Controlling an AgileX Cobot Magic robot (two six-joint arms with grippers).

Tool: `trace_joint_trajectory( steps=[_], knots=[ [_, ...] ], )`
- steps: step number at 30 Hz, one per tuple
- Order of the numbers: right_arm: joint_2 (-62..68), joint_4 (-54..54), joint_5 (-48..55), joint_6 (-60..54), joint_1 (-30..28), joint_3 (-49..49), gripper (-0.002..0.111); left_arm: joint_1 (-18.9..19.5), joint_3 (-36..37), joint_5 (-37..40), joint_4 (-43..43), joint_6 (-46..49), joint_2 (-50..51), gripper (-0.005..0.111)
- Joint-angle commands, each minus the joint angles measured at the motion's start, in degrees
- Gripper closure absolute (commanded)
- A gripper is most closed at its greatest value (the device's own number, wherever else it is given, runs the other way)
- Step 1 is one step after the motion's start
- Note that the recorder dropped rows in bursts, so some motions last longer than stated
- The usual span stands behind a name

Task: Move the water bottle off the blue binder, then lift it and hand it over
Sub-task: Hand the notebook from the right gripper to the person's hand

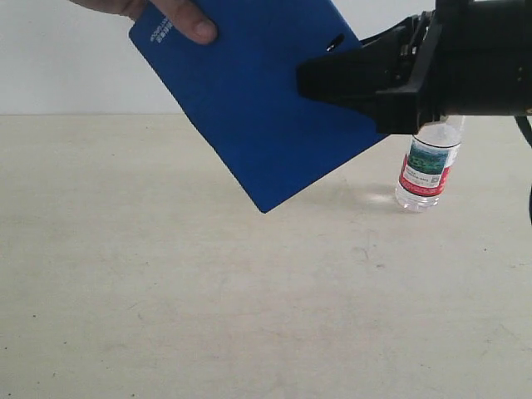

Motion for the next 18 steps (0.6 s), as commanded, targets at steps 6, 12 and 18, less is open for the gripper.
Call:
trace_joint_trajectory(
  steps=[6, 12, 18],
  knots=[
    [-0.33, 2.08, -0.41, 0.9, -0.06, -0.95, 0.078, -0.02, 0.23, 0.71, -0.29, -0.78, -0.29, 0.102],
    [-0.33, 2.03, -1.3, 0.89, -0.06, -0.95, 0.052, -0.02, 0.23, 0.71, -0.29, -0.78, -0.29, 0.102],
    [-3.84, 2.03, -5.42, -0.94, -0.06, -0.95, 0.054, -0.02, 0.23, 0.71, -0.29, -0.78, -0.29, 0.102]
  ],
)
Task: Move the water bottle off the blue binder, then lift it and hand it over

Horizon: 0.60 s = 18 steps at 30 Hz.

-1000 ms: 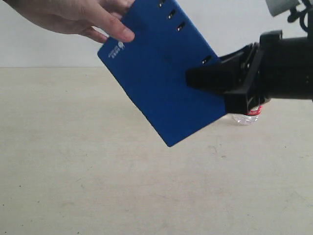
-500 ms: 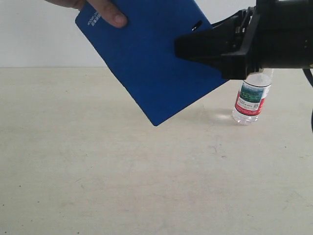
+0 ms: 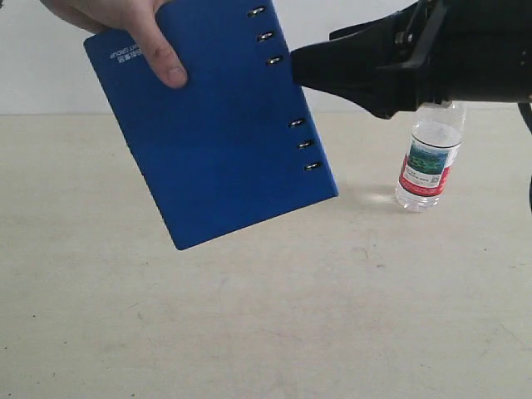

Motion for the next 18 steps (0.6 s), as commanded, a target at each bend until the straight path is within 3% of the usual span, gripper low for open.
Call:
trace_joint_trajectory(
  steps=[1, 3, 6, 7, 10, 13, 15, 18],
  knots=[
    [-4.93, 0.19, -5.83, -1.83, -0.06, -0.34, 0.056, -0.02, 0.23, 0.57, -0.29, -0.41, -0.29, 0.102],
    [-9.3, -2.83, -9.97, -1.39, -0.06, -0.34, 0.065, -0.02, 0.23, 0.57, -0.29, -0.41, -0.29, 0.102],
    [-17.56, -13.68, -14.17, 8.41, -0.06, -0.34, 0.101, -0.02, 0.23, -0.02, -0.29, -0.34, -0.29, 0.102],
    [-20.97, -18.9, -14.17, 14.24, -0.06, -0.34, 0.108, -0.02, 0.23, -0.02, -0.29, -0.34, -0.29, 0.102],
    [-30.99, -37.5, -9.43, 32.36, -0.06, -0.34, 0.108, -0.02, 0.23, -0.02, -0.29, -0.34, -0.29, 0.102],
    [-40.26, -55.55, 2.18, 52.57, -0.06, 0.08, 0.108, -0.02, 0.23, -0.02, -0.29, -0.34, -0.29, 0.102],
    [-44.64, -59.08, 6.51, 65.34, -0.06, 2.31, 0.108, -0.02, 0.23, -0.02, -0.29, -0.34, -0.29, 0.102],
    [-50.68, -52.77, 2.16, 74.72, -0.06, 10.44, 0.108, -0.02, 0.23, 0.11, -0.29, -0.34, -0.29, 0.102]
  ],
)
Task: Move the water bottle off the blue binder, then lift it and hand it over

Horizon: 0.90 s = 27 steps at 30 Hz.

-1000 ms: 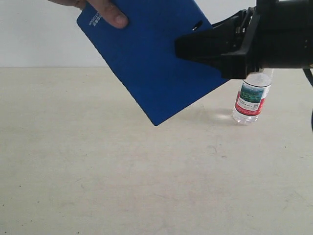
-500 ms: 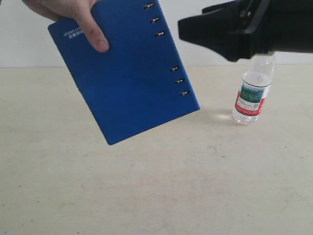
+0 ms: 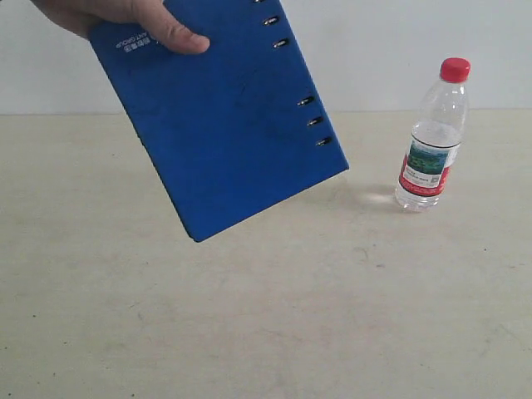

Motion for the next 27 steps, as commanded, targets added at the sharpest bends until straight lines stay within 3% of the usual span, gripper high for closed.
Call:
trace_joint_trajectory(
  steps=[1, 5, 10, 14, 22, 27],
  knots=[
    [-8.16, 7.27, -6.88, 13.74, -0.06, 11.16, 0.108, -0.02, 0.23, 0.11, -0.29, -0.34, -0.29, 0.102],
    [-12.14, 22.09, -33.25, 10.37, -0.06, 24.7, 0.108, -0.02, 0.23, 0.02, -0.29, -0.34, -0.29, 0.102],
    [-12.43, 24.93, -60.26, 13.39, -0.06, 37.13, 0.108, -0.02, 0.23, 0.02, -0.29, -0.34, -0.29, 0.102],
    [-12.43, 24.57, -65.75, 24.56, -0.06, 40.52, 0.108, -0.02, 0.23, 0.02, -0.29, -0.34, -0.29, 0.102],
    [-12.68, 19.26, -79.5, 25.57, -0.06, 40.29, 0.108, -0.02, 0.23, 0.02, -0.29, -0.34, -0.29, 0.102],
    [-12.68, 20.47, -80.11, 22.82, -0.06, 40.29, 0.108, -0.02, 0.23, 0.02, -0.29, -0.34, -0.29, 0.102]
  ],
)
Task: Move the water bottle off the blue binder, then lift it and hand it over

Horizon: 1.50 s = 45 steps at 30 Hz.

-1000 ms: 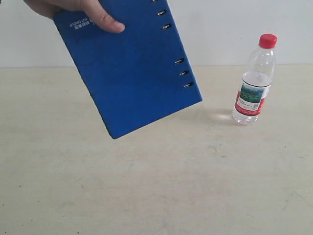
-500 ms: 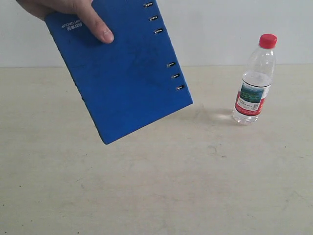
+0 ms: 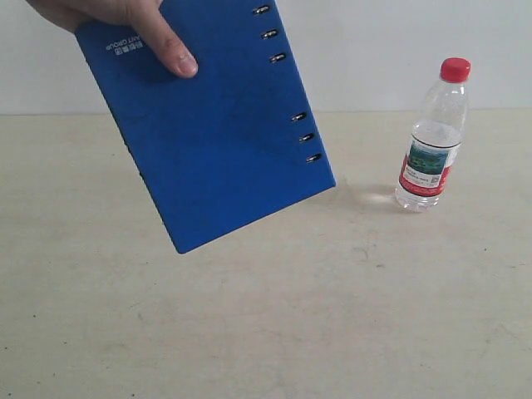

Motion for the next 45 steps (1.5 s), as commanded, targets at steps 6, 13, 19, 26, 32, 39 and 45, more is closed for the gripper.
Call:
trace_joint_trajectory(
  steps=[6, 13, 19, 26, 32, 39, 45],
  knots=[
    [-1.08, 13.75, -9.67, -38.43, 0.06, -1.62, 0.108, -0.02, 0.23, 0.02, -0.29, -0.34, -0.29, 0.102],
    [-1.1, 22.25, 24.62, -41.85, 0.06, -4.36, 0.108, -0.02, 0.23, 0.07, -0.29, -0.34, -0.29, 0.102],
    [-1.1, 20.0, 74.07, -40.68, 0.06, -4.58, 0.108, -0.02, 0.23, -0.03, -0.29, -0.34, -0.29, 0.102],
    [-1.1, 5.57, 101.16, -19.55, 0.06, -4.58, 0.108, -0.02, 0.23, -0.03, -0.29, -0.34, -0.29, 0.102],
    [-1.1, -7.75, 56.21, -8.56, -0.03, -3.63, 0.108, -0.02, 0.23, -0.48, -0.29, -0.2, -0.29, 0.102],
    [0.55, 9.85, -7.03, -52.27, -0.03, -5.52, 0.108, -0.02, 0.23, -1.88, -0.29, -0.2, -0.29, 0.102],
    [0.55, 9.29, -11.93, -55.09, -0.03, -5.05, 0.108, -0.02, 0.23, -2.65, -0.29, -0.2, -0.29, 0.102]
  ],
)
